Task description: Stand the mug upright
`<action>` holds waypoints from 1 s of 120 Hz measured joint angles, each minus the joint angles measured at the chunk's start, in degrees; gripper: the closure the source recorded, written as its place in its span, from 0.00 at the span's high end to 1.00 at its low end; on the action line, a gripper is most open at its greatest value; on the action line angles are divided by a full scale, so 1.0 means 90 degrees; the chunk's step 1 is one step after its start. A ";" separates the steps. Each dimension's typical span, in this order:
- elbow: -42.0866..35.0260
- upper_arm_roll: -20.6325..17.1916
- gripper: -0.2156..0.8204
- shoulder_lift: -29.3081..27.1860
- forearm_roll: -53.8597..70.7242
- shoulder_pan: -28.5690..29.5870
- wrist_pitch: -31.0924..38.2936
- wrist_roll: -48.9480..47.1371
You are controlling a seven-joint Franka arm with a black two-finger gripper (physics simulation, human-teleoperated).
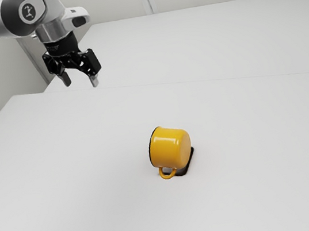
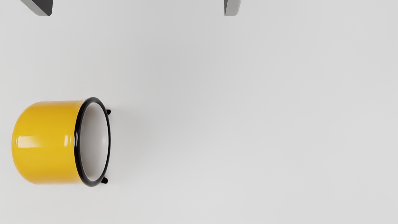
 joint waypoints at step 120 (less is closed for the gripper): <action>-0.2554 0.0003 0.79 -0.0204 -0.1700 0.0114 0.2255 0.0474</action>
